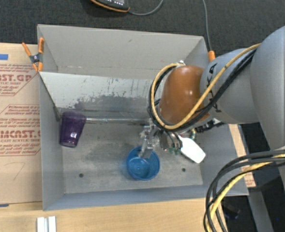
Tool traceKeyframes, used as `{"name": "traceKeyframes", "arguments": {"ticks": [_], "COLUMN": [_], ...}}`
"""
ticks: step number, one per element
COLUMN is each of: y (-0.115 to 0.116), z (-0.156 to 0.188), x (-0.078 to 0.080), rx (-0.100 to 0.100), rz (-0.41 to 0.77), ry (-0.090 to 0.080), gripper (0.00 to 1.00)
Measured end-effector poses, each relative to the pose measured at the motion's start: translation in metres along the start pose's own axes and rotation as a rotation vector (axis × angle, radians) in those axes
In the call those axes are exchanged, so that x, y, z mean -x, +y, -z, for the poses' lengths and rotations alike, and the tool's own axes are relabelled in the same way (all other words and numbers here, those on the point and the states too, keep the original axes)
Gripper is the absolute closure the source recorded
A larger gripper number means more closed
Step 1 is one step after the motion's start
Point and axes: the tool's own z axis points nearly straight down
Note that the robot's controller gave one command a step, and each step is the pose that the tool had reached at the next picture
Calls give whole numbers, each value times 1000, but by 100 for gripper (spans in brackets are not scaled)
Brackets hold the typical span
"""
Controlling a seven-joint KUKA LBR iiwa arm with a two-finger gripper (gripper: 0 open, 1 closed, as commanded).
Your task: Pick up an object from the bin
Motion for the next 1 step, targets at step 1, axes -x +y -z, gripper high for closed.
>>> {"name": "traceKeyframes", "arguments": {"ticks": [1], "y": [0], "z": [0], "x": [0], "rx": [0], "rz": [0], "ry": [0], "gripper": [100]}}
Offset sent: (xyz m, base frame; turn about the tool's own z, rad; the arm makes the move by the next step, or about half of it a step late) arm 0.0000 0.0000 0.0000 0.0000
